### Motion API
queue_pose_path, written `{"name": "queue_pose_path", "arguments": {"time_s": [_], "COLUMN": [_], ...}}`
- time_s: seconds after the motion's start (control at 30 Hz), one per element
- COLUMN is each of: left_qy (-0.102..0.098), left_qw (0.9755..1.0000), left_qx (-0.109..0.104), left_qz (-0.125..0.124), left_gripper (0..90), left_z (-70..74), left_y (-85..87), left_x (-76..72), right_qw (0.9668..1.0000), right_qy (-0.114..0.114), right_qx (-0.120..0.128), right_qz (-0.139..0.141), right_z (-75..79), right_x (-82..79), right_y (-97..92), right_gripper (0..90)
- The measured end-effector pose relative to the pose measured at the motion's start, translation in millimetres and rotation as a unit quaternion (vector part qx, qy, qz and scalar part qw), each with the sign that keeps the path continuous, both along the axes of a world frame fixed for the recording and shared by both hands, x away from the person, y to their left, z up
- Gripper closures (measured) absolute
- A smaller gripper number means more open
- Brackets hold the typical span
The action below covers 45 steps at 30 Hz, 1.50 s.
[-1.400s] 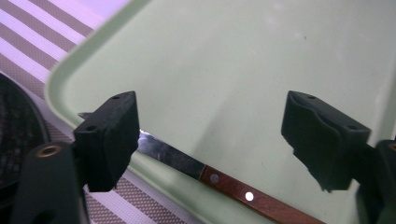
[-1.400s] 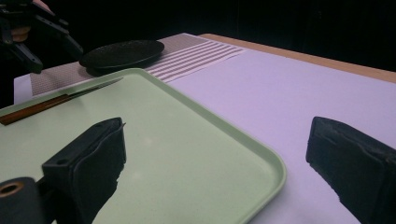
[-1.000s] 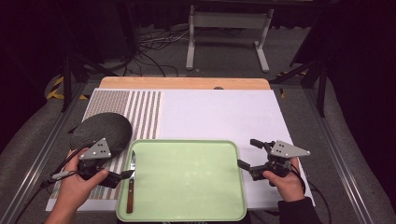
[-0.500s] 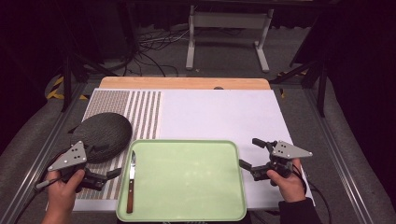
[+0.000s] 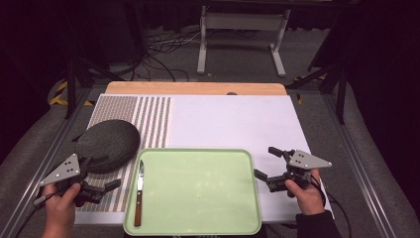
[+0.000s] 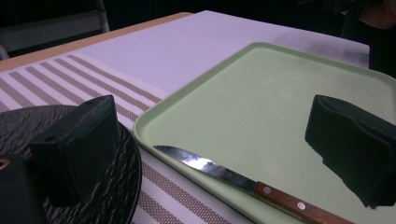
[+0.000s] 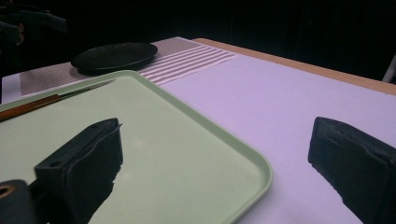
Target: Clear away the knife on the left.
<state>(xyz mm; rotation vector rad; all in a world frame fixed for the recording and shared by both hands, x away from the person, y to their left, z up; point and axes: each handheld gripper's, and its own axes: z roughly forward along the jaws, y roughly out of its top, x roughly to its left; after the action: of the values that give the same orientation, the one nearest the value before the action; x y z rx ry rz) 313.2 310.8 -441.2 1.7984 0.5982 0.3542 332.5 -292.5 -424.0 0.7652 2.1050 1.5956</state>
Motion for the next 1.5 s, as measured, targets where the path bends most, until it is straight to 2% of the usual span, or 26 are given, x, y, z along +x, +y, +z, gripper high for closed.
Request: {"name": "queue_pose_path", "arguments": {"time_s": [0.23, 0.53, 0.73, 0.83, 1.0, 1.17, 1.3, 1.4, 1.5], "left_qy": [0.016, 0.028, 0.04, 0.049, 0.051, 0.049, 0.037, 0.035, 0.031], "left_qw": [0.9997, 0.9991, 0.9984, 0.998, 0.9975, 0.9981, 0.9988, 0.9992, 0.9994], "left_qx": [-0.017, 0.031, 0.039, 0.04, 0.049, 0.036, 0.027, 0.008, 0.006], "left_qz": [-0.001, 0.011, 0.012, 0.004, 0.003, 0.008, 0.015, 0.016, 0.017], "left_gripper": [4.1, 4.1, 4.2, 4.2, 4.3, 4.3, 4.1, 4.0, 3.9], "left_z": [-9.5, -22.2, -30.5, -34.1, -34.2, -33.5, -31.9, -30.8, -29.7], "left_y": [7.7, 11.8, 13.0, 12.0, 10.0, 11.9, 11.9, 11.1, 9.4], "left_x": [1.3, -1.9, -4.1, -6.1, -5.4, -5.9, -6.1, -5.3, -6.5], "right_qw": [1.0, 1.0, 0.9999, 0.9998, 0.9996, 0.9996, 0.9995, 0.9995, 0.9995], "right_qy": [0.001, 0.003, 0.009, 0.016, 0.027, 0.026, 0.027, 0.027, 0.026], "right_qx": [0.003, 0.007, 0.006, 0.009, 0.003, 0.004, 0.002, 0.002, 0.0], "right_qz": [-0.002, -0.003, -0.005, -0.007, -0.009, -0.01, -0.015, -0.017, -0.018], "right_z": [-1.3, -3.3, -9.3, -14.9, -24.4, -24.4, -24.8, -24.7, -24.7], "right_x": [0.2, 0.8, -2.6, -5.5, -9.3, -9.1, -8.5, -8.2, -8.1], "right_y": [-2.4, -5.1, -6.3, -8.2, -10.7, -11.3, -12.3, -12.8, -13.2], "right_gripper": [4.1, 4.1, 4.1, 4.1, 4.1, 4.1, 4.1, 4.0, 4.1]}}
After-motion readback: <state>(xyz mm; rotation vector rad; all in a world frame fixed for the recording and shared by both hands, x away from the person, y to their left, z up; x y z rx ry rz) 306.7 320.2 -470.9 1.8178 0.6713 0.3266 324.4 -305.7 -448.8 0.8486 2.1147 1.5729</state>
